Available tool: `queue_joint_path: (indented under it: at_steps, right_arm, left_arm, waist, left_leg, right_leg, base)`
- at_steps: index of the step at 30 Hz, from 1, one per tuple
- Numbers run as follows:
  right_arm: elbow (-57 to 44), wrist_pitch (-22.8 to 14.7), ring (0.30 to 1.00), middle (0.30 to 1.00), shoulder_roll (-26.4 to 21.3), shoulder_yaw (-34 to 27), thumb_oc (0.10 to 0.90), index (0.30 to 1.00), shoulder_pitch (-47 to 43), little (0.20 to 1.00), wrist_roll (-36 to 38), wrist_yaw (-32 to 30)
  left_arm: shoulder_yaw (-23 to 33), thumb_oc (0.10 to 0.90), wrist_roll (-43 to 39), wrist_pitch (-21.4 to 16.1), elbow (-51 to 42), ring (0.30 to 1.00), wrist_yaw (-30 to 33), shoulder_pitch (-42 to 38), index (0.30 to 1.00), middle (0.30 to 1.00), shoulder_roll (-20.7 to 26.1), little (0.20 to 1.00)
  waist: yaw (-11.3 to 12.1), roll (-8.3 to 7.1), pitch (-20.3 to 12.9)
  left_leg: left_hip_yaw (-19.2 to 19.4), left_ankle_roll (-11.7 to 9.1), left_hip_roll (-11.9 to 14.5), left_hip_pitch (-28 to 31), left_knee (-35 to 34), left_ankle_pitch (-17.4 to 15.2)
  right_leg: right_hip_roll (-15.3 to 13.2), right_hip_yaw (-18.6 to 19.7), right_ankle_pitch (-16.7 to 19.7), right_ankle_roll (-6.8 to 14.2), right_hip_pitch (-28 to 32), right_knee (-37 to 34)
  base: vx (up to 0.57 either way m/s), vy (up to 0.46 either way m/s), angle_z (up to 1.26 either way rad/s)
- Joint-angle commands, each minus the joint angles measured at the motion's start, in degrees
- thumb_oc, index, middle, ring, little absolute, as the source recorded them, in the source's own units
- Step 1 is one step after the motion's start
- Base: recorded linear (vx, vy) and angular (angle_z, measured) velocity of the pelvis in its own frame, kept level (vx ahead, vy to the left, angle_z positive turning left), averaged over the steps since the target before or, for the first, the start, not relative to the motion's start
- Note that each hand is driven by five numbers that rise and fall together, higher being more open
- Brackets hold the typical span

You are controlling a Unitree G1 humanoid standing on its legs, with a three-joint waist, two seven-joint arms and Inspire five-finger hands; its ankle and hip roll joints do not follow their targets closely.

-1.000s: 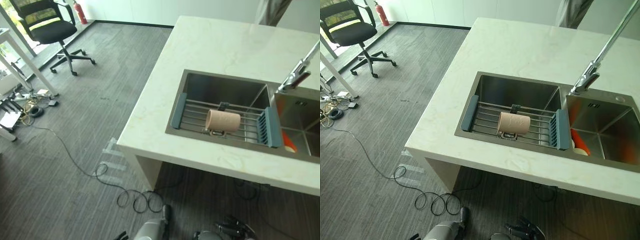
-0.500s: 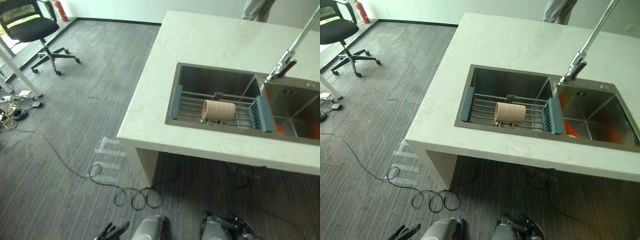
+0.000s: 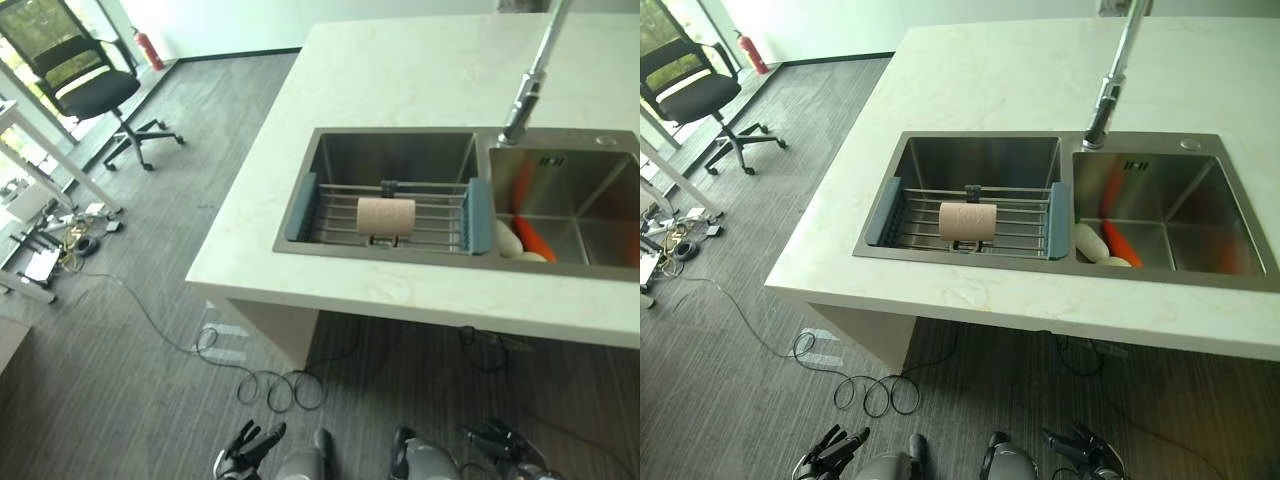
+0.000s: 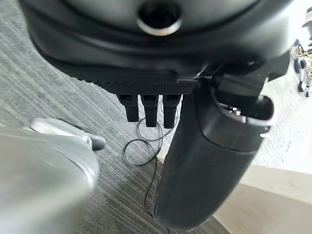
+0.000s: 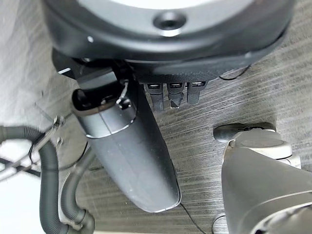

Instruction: Place the dishes in the dishwasher.

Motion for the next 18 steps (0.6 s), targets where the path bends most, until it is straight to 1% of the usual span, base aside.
queue_joint_path:
  at_steps: [1, 3, 7, 8, 9, 11, 14, 15, 17, 18]
  right_arm:
    - [-0.12, -1.14, 0.900, 0.900, 1.18, -0.90, 0.800, 0.900, 0.47, 0.900, -0.47, 1.67]
    - [0.21, -1.34, 0.900, 0.900, 1.40, -0.68, 0.800, 0.900, 0.79, 0.900, -1.31, 1.85]
    - [0.06, -1.26, 0.900, 0.900, 1.20, -0.82, 0.800, 0.900, 0.99, 0.900, -1.28, 1.79]
    - [-0.16, -1.18, 0.900, 0.900, 0.93, -0.96, 0.800, 0.900, 1.04, 0.900, -1.32, 2.05]
    - [-0.23, -1.19, 0.900, 0.900, 0.80, -1.05, 0.800, 0.900, 1.11, 0.900, -1.50, 2.15]
    - [-0.35, -0.91, 0.900, 0.900, 0.32, -1.39, 0.800, 0.900, 1.20, 0.900, -1.74, 2.37]
    - [-0.36, -0.50, 0.900, 0.900, -0.50, -2.06, 0.800, 0.900, 1.47, 0.900, -1.84, 2.82]
    - [-0.34, -0.34, 0.900, 0.900, -1.07, -2.55, 0.800, 0.900, 1.75, 0.900, -1.93, 3.06]
    - [-0.22, -0.24, 0.900, 0.900, -1.51, -3.04, 0.800, 0.900, 1.88, 0.900, -2.20, 3.33]
    - [-0.18, -0.15, 0.900, 0.900, -1.83, -3.35, 0.800, 0.900, 2.07, 0.900, -2.43, 3.46]
  left_arm:
    - [1.87, 0.800, -0.15, -1.34, 0.45, 0.900, 1.93, 1.06, 0.900, 0.900, 3.85, 0.900]
    - [2.43, 0.800, -0.76, -3.01, 1.83, 0.900, 1.44, 1.35, 0.900, 0.900, 3.51, 0.900]
    - [3.26, 0.800, -3.02, -6.13, 1.67, 0.900, 2.00, 2.10, 0.900, 0.900, 3.32, 0.900]
    - [4.10, 0.800, -5.49, -8.26, 1.12, 0.900, 2.61, 2.38, 0.900, 0.900, 3.62, 0.900]
    - [4.60, 0.800, -5.90, -8.54, 0.78, 0.900, 2.65, 2.48, 0.900, 0.900, 3.83, 0.900]
    - [6.18, 0.800, -7.11, -11.84, -0.78, 0.900, 4.14, 2.76, 0.900, 0.900, 4.66, 0.900]
    - [8.85, 0.800, -7.07, -15.87, -4.59, 0.900, 8.21, 3.19, 0.900, 0.900, 6.71, 0.900]
    - [10.92, 0.800, -7.16, -17.87, -6.82, 0.900, 10.79, 3.52, 0.900, 0.900, 8.14, 0.900]
    - [12.69, 0.800, -6.73, -19.66, -8.60, 0.900, 13.30, 3.66, 0.900, 0.900, 9.14, 0.900]
    - [14.42, 0.800, -5.16, -21.08, -10.32, 0.900, 16.00, 3.89, 0.900, 0.900, 10.24, 0.900]
  waist:
    - [1.20, -1.03, -0.92]
    - [1.09, -1.11, -1.17]
    - [1.16, -1.07, -1.29]
    - [1.14, -0.99, -1.34]
    - [1.13, -0.96, -1.34]
    - [1.17, -0.82, -1.36]
    - [1.28, -0.30, -1.50]
    - [1.36, 0.11, -1.34]
    - [1.34, 0.39, -1.64]
    - [1.38, 0.65, -1.65]
  left_leg:
    - [-0.42, 0.01, -0.45, -1.30, 4.85, -6.53]
    - [-0.55, 0.25, -0.69, -0.85, 4.85, -6.97]
    - [-0.40, 0.40, -0.80, -0.49, 4.85, -7.34]
    - [-0.48, 0.42, -0.85, -0.46, 4.85, -7.49]
    - [-0.48, 0.41, -0.85, -0.46, 4.85, -7.52]
    - [-0.46, 0.34, -0.80, -0.51, 4.85, -7.57]
    - [-0.46, 0.19, -0.68, -0.62, 4.85, -7.52]
    - [-0.38, 0.07, -0.60, -0.17, 4.85, -7.74]
    - [-0.34, 0.09, -0.60, -0.61, 4.85, -7.44]
    - [-0.28, 0.07, -0.53, -0.50, 4.85, -7.43]
  right_leg:
    - [-5.19, 2.80, 0.64, 9.00, 5.18, -4.95]
    - [-5.08, 3.19, 0.23, 8.84, 5.56, -4.95]
    - [-5.05, 3.30, -0.26, 8.72, 6.06, -4.95]
    - [-4.98, 3.48, -0.52, 8.66, 6.12, -4.95]
    - [-4.96, 3.50, -0.59, 8.64, 6.12, -4.95]
    - [-4.99, 3.53, -0.91, 8.55, 6.18, -4.95]
    - [-5.08, 3.46, -1.29, 8.55, 6.24, -4.95]
    - [-5.13, 3.44, -1.72, 8.62, 6.77, -4.95]
    - [-5.25, 3.44, -1.64, 8.60, 6.43, -4.95]
    - [-5.29, 3.48, -1.80, 8.60, 6.60, -4.95]
  base:
    - [0.10, 0.022, 0.01]
    - [0.08, 0.017, -0.05]
    - [0.05, 0.002, -0.06]
    - [0.03, -0.006, 0.03]
    - [0.03, 0.000, 0.03]
    - [0.00, 0.000, 0.00]
    - [0.00, 0.012, 0.00]
    - [0.01, 0.045, -0.02]
    - [0.00, 0.043, -0.02]
    - [0.00, 0.039, -0.03]
